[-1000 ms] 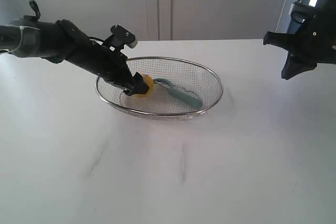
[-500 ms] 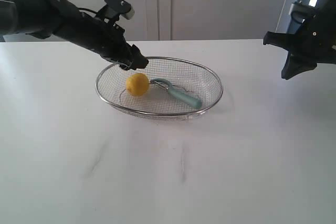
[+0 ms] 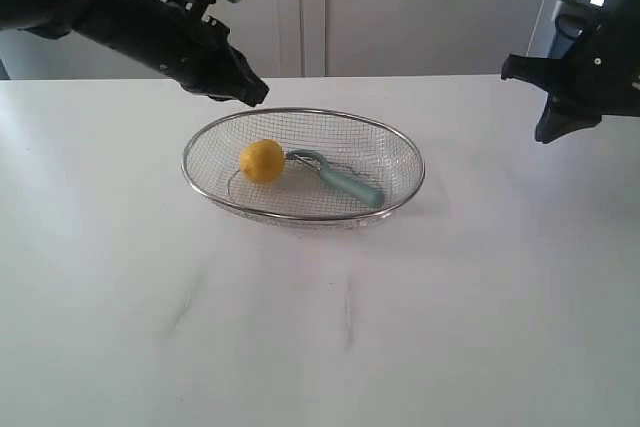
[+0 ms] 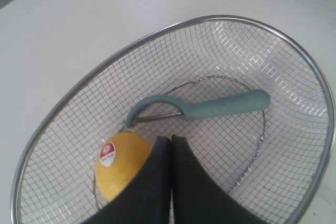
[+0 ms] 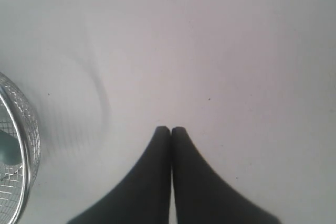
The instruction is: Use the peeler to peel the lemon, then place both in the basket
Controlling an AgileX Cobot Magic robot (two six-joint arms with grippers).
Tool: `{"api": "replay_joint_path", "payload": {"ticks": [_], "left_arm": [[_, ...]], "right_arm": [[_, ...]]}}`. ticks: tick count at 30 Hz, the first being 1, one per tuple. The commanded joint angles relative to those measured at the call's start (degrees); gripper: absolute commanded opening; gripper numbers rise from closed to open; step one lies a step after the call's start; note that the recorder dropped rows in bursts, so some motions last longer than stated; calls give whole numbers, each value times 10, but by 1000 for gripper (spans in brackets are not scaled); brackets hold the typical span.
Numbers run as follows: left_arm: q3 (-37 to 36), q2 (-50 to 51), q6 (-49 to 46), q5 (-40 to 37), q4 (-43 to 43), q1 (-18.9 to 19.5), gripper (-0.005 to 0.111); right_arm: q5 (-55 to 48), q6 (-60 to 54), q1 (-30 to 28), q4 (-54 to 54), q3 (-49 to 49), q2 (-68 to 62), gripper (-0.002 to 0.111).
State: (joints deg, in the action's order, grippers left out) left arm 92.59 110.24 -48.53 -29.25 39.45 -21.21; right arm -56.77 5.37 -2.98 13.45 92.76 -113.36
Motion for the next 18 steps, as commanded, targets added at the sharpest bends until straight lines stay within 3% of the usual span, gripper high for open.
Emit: {"api": "replay_joint_path", "payload": {"ticks": [1, 7, 18], "left_arm": [[2, -37, 106, -56, -79, 0, 0], [2, -61, 259, -103, -201, 0, 0], [2, -89, 308, -186, -250, 15, 0]], "right_arm": [[4, -4, -5, -2, -3, 7, 0], [6, -4, -5, -2, -3, 7, 0], [7, -4, -5, -2, -3, 7, 0]]}}
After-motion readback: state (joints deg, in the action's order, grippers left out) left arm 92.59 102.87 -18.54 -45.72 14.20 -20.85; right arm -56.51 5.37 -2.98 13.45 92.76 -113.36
